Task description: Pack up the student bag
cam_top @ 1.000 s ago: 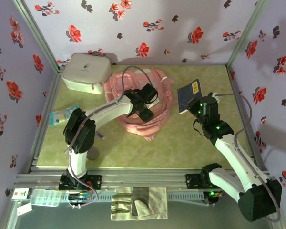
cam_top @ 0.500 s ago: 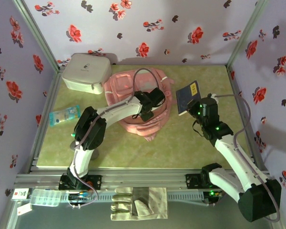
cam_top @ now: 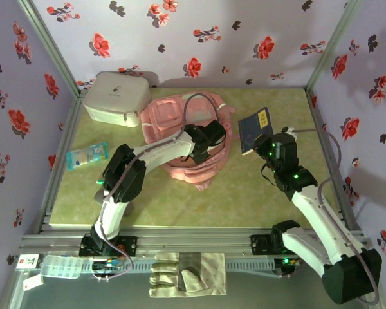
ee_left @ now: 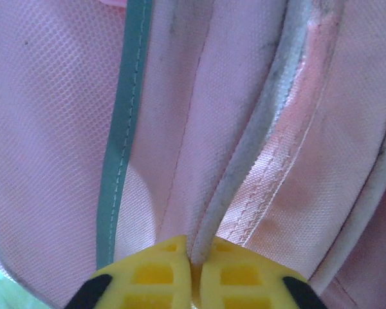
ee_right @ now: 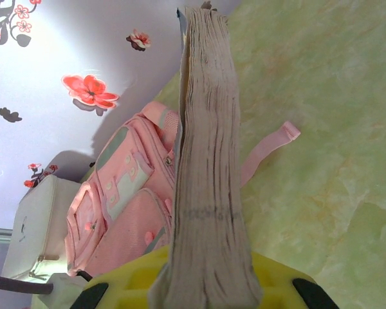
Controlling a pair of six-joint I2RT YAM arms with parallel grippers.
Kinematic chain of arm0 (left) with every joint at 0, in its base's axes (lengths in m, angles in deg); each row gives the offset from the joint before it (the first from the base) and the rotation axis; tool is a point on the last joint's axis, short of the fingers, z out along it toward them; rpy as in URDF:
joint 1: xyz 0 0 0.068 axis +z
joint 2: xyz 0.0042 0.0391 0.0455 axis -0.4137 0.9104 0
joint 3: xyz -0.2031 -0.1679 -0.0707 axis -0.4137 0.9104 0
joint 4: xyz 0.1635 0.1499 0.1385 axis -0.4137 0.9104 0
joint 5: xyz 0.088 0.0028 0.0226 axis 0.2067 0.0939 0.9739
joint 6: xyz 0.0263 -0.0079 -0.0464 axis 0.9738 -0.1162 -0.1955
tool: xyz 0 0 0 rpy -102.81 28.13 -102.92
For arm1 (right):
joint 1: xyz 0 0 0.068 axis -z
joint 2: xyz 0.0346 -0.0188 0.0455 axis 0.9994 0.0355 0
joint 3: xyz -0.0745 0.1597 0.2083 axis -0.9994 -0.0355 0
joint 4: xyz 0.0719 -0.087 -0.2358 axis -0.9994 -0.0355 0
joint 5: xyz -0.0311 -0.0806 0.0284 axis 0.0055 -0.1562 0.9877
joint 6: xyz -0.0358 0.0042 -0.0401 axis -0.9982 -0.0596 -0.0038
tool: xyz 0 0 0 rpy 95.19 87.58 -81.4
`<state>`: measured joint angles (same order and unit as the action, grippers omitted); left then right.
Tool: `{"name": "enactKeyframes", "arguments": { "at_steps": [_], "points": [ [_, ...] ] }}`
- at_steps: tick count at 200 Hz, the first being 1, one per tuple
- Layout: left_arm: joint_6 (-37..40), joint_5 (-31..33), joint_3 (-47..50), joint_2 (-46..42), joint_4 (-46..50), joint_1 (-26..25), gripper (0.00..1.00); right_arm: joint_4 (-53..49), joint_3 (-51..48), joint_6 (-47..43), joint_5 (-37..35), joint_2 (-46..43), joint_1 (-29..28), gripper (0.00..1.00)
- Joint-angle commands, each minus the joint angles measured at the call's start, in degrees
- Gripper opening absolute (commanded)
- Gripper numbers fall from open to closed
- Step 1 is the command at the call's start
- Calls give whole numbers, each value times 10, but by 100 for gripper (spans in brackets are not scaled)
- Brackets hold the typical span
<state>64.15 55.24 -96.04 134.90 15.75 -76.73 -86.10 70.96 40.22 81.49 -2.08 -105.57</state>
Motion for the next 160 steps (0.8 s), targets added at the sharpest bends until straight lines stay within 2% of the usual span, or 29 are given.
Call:
{"name": "enactKeyframes", "arguments": {
  "at_steps": [1, 58, 101, 135, 160],
  "points": [
    [-12, 32, -11, -64, -37, 3, 0, 5, -3, -4, -16, -18, 3, 4],
    [-21, 54, -10, -146, -141, 15, 0, -22, -16, -7, -2, -42, 4, 5],
    [-45, 55, -10, -169, -222, 27, 0, -14, -37, 6, 54, -60, 4, 5],
    [-54, 50, -31, -158, -230, 27, 0, 85, -81, 58, 155, -56, -1, 5],
    [-63, 44, -38, -152, -229, 27, 0, 156, -103, 87, 186, -41, -22, 5]
  ]
}}
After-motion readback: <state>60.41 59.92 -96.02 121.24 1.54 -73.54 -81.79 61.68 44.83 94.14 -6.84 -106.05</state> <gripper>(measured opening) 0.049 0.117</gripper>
